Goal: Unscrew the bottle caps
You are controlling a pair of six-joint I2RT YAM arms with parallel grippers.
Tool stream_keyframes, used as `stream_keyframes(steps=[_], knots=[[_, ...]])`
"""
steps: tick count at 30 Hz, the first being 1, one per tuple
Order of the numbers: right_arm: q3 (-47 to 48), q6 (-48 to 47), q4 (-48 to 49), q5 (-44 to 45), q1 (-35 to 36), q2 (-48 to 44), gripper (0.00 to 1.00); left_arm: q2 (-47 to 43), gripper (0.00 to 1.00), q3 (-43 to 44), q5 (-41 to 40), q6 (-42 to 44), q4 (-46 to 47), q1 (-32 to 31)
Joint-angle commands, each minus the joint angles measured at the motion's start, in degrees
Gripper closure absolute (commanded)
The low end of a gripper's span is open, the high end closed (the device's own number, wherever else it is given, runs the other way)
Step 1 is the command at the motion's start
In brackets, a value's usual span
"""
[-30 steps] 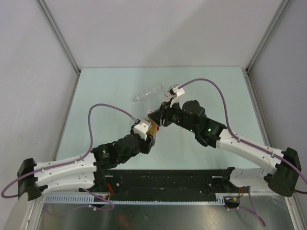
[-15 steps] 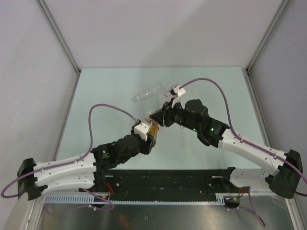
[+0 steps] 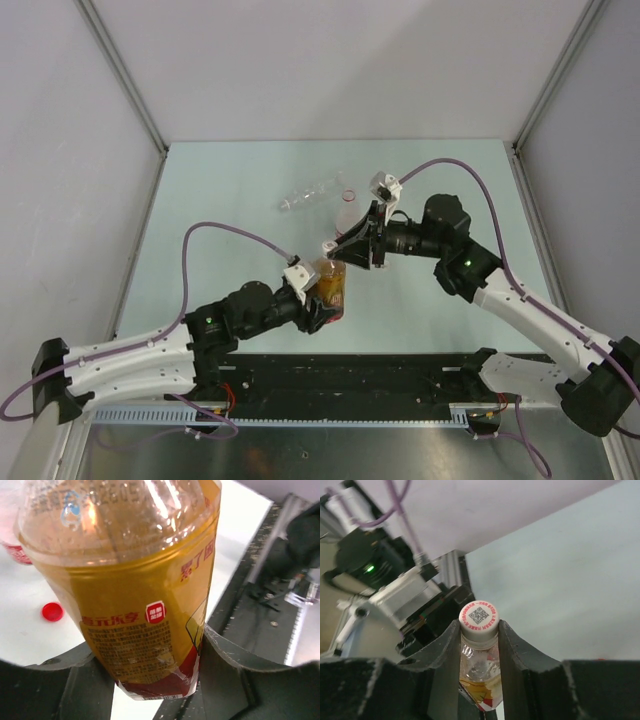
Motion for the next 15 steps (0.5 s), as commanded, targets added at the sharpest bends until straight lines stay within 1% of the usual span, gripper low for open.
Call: stream_keyframes(steps=[1,6,10,15], knots=[[-0.41,-1.3,9.89,-17.51,-2.38,-1.41,0.96,-2.21,1.0,-2.0,20.56,5.74,8.05,-0.96],[-1.62,0.81,15.39,-27.14,-4.01,-2.62,0.95,-5.41,1.0,-3.34,29.93,5.89,11.47,-0.98],[-1.71,2.51,18.64,-31.97,-4.16,-2.86,0.94,-6.37,1.0,-3.6,37.64,6.04,13.43,-0.97],[-1.76,5.2,22.44,-36.82,-4.24,-3.39,0.91,-4.9,1.0,-2.93,45.15,6.72,15.44,-0.89]])
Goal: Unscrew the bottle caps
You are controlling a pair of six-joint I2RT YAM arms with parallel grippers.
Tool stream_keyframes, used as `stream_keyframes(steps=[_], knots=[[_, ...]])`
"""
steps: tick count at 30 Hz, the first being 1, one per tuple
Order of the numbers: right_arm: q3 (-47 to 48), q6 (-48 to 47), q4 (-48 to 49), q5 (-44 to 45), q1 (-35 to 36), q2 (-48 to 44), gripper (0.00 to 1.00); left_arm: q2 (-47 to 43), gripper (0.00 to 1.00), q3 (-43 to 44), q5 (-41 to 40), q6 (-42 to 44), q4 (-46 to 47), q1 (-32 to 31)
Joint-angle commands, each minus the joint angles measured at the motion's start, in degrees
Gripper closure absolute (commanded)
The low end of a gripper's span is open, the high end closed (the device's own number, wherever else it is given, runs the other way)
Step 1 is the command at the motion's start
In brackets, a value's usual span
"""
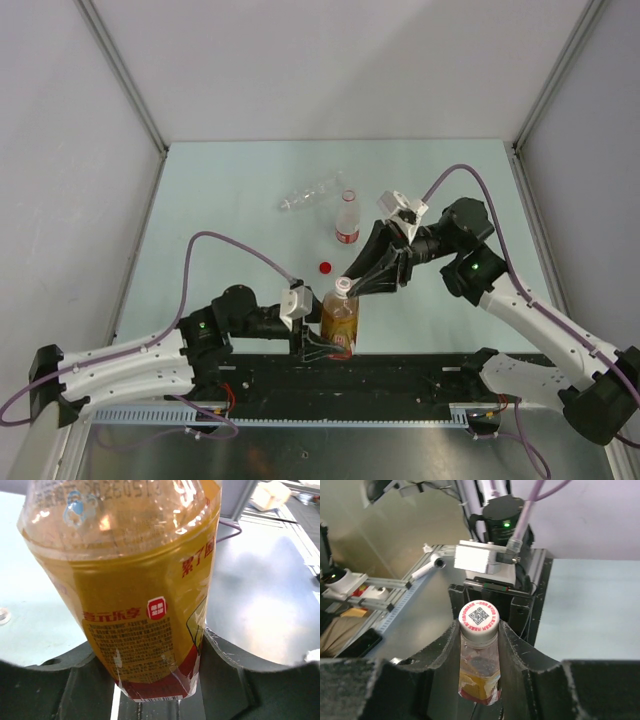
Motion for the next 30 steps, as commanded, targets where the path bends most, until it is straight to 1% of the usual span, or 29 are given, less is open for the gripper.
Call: stream_keyframes(steps=[1,3,8,10,12,15,20,30], knots=[[-0.07,1.67,7.75,-3.99,-0.75,-1.02,0.91,1.15,1.0,0.81,16.13,3.81,5.82,-1.01],[-0.03,1.93,8.28,-4.68,-0.74,-1.84,0.9,2.26,1.0,1.62,19.27,4.32,6.04,-1.05],[-0.04,2.47,10.05,-6.37,-0.84,-2.98,0.88,5.04,1.0,4.18,30.34,5.51,6.87,-0.79],[-0.04,2.5,10.37,-6.59,-0.82,-2.88,0.87,5.89,1.0,4.97,33.09,5.49,7.1,-0.68],[-0.04,2.58,10.27,-6.49,-0.84,-2.66,0.86,6.34,1.0,5.32,33.88,5.2,7.18,-0.59],[-0.01,2.37,9.41,-6.18,-0.77,-2.17,0.82,6.56,1.0,5.01,32.34,4.56,7.24,-0.51],[-0.01,1.83,8.31,-4.99,-1.12,-1.71,0.79,5.21,1.0,3.29,26.34,3.62,7.22,-0.41],[-0.03,-3.75,0.57,4.19,-3.0,-2.61,0.79,-1.94,1.0,-1.41,12.28,2.49,7.14,-0.3]])
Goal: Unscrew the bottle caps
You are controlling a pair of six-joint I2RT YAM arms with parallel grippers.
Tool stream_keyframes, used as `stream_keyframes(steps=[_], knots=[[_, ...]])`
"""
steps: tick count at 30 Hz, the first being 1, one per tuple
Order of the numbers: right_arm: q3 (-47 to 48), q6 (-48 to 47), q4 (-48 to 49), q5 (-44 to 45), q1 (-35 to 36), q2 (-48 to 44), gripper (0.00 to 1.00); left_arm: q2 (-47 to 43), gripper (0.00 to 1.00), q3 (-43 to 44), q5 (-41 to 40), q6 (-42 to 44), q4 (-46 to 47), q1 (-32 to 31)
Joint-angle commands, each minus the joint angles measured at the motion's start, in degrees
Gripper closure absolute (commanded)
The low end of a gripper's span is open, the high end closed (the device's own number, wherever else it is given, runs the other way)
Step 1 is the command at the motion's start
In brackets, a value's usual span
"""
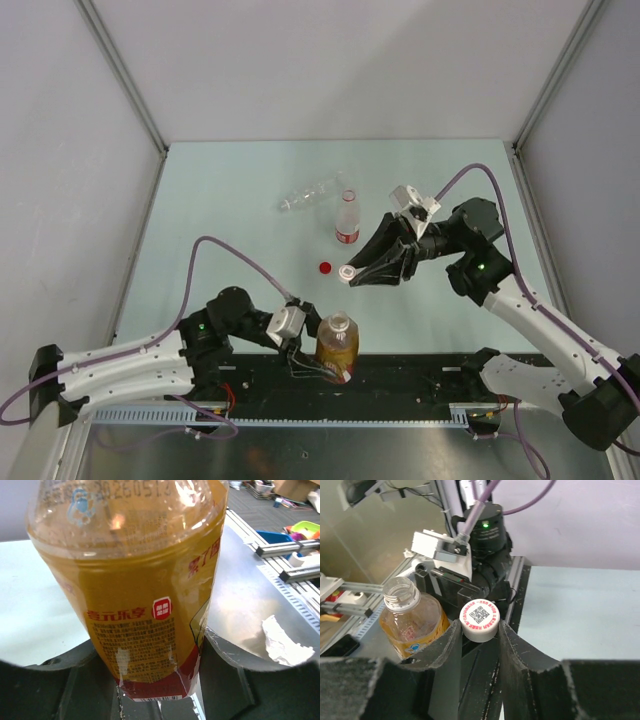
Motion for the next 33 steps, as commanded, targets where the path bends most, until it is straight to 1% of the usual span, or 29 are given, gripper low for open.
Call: stream_keyframes(steps=[1,5,9,12,16,19,23,27,31,33], knots=[[0.51,-4.09,-4.79,6.67,-0.98,-1.04,0.79,-3.67,1.0,-2.15,-9.28,-0.03,1.79,0.18],[0.5,-6.04,-10.62,14.2,-2.64,-0.57,0.81,-6.13,1.0,-3.82,-16.85,0.51,1.53,0.24],[0.3,-6.37,-16.42,23.05,-6.18,0.4,0.82,-6.57,1.0,-4.93,-25.66,0.97,1.09,0.19],[-1.24,-5.1,-18.67,27.97,-8.96,1.0,0.82,-5.05,1.0,-5.27,-35.13,0.71,0.26,0.2],[-5.12,-3.5,-20.15,32.34,-12.05,1.37,0.83,-0.76,1.0,-4.61,-48.17,0.31,-1.15,0.27],[-8.27,-3.31,-22.21,36.29,-12.97,2.13,0.83,2.37,1.0,-3.77,-54.06,0.19,-2.17,0.31],[-11.73,-2.45,-24.89,40.26,-13.15,4.9,0.81,6.84,1.0,-2.66,-58.27,-0.32,-3.59,0.35],[-14.57,-1.82,-24.94,41.85,-12.25,9.82,0.79,10.38,1.0,-1.64,-59.2,-1.22,-4.34,0.36],[-14.97,-1.63,-25.33,42.06,-11.02,16.45,0.73,11.95,1.0,-0.63,-59.1,-1.52,-5.01,0.42],[-14.98,-0.78,-24.82,40.84,-10.95,19.23,0.67,12.06,1.0,-0.36,-59.28,-1.53,-5.42,0.37]])
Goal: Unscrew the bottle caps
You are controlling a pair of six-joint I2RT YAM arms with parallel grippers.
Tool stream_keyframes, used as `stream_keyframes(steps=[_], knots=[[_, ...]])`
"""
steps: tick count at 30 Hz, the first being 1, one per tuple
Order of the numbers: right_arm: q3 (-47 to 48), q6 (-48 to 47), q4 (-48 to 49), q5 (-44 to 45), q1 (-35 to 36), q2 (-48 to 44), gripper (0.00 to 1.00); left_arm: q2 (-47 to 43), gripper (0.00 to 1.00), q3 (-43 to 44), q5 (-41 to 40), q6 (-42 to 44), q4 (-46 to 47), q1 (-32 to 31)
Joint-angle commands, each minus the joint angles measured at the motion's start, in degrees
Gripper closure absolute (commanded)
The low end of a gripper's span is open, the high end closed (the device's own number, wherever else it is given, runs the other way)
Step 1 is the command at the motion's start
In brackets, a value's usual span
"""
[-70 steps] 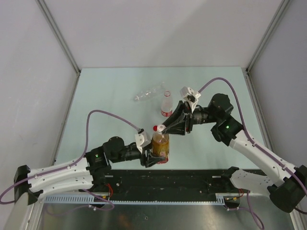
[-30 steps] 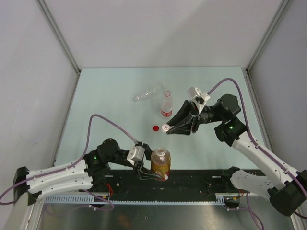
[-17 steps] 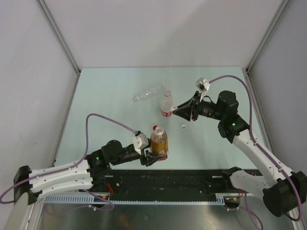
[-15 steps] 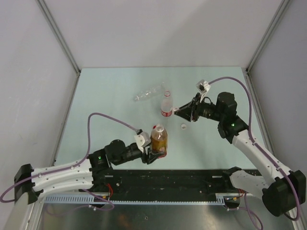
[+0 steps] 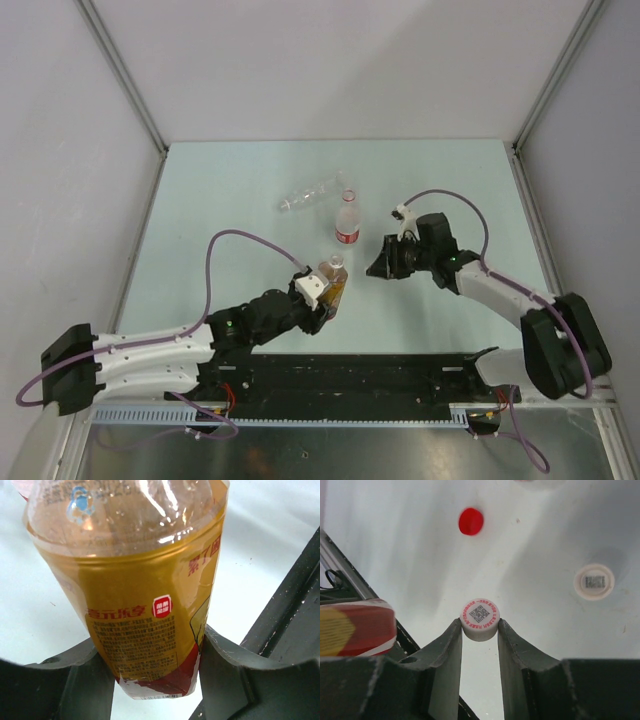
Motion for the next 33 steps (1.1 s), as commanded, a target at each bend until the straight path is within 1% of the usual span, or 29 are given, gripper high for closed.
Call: stream_keyframes(steps=[1,4,9,11,13,19,25,28,33], knots=[[-0.1,1.91,1.08,-0.39,0.58,4.61,0.62,-0.08,1.0,3.59,-2.56,-0.94,0.83,0.19],[-0.09,2.74,1.64,-0.7,0.64,4.61,0.46,-0.59,0.99,3.39,-2.69,-1.29,0.32,0.22],[-0.09,2.75,1.36,0.16,0.7,0.38,0.21,-1.36,0.98,2.7,-2.35,-1.8,-0.21,0.24],[-0.09,2.51,1.49,-0.09,0.71,-1.87,0.14,-1.61,0.97,2.62,-2.37,-1.73,-0.34,0.21],[-0.09,2.34,1.74,-0.74,0.6,-4.13,0.09,-1.7,0.97,2.71,-2.53,-1.38,-0.37,0.22],[-0.11,2.07,4.97,-6.29,-0.31,-12.26,0.02,-0.79,0.97,3.76,-2.37,0.21,-0.58,0.24],[-0.1,2.08,11.11,-16.14,-0.27,-19.7,0.01,-0.88,0.96,4.94,0.42,2.31,-1.11,0.25],[-0.09,2.4,14.17,-20.13,0.2,-22.42,0.01,-1.6,0.96,5.28,4.11,3.27,-1.02,0.31],[-0.09,2.65,19.12,-23.42,3.46,-24.07,0.01,-1.84,0.96,6.3,14.66,5.35,-1.0,0.26]])
